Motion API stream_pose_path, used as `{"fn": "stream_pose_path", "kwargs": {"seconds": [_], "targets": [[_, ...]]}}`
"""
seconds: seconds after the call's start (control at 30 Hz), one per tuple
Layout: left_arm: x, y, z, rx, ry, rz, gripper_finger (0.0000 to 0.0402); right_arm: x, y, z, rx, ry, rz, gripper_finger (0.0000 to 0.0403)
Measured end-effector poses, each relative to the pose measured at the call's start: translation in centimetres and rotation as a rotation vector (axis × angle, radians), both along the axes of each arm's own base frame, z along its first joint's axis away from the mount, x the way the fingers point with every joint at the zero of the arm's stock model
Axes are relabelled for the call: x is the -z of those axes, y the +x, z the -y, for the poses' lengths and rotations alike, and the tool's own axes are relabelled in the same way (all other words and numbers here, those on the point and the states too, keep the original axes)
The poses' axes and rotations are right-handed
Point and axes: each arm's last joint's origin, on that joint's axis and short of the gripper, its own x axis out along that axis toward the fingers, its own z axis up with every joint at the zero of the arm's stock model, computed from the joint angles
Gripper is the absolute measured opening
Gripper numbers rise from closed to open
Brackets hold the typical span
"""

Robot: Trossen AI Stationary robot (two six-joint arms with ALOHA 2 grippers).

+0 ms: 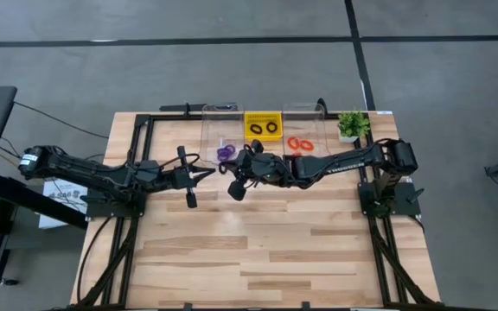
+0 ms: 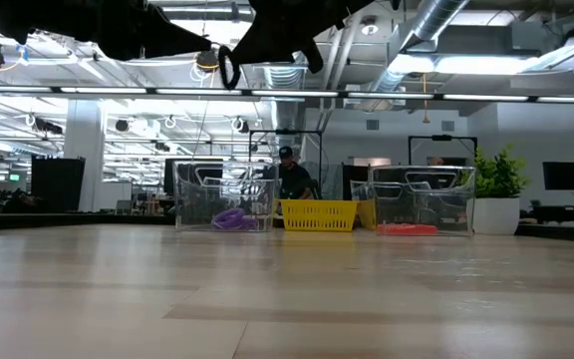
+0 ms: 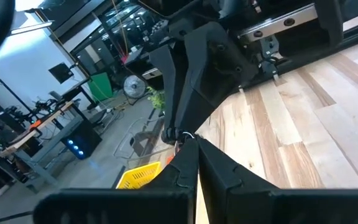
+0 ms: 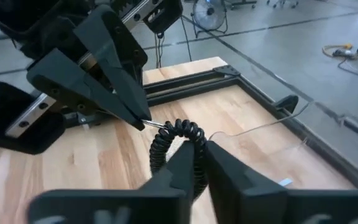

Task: Sort spring keychains
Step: Put the black spring keychain into the yellow bin

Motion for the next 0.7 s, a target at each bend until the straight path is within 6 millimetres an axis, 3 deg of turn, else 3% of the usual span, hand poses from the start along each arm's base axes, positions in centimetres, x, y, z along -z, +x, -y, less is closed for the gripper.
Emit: {"fn": "stream_pose_path", "kwargs": {"seconds": [0.7], "targets": [[0.03,0.00,0.01,-0.004,-0.068,0.014,0.0008,0.13,-0.04,0.07,0.008,0.036,-0.002,0.0002]]}}
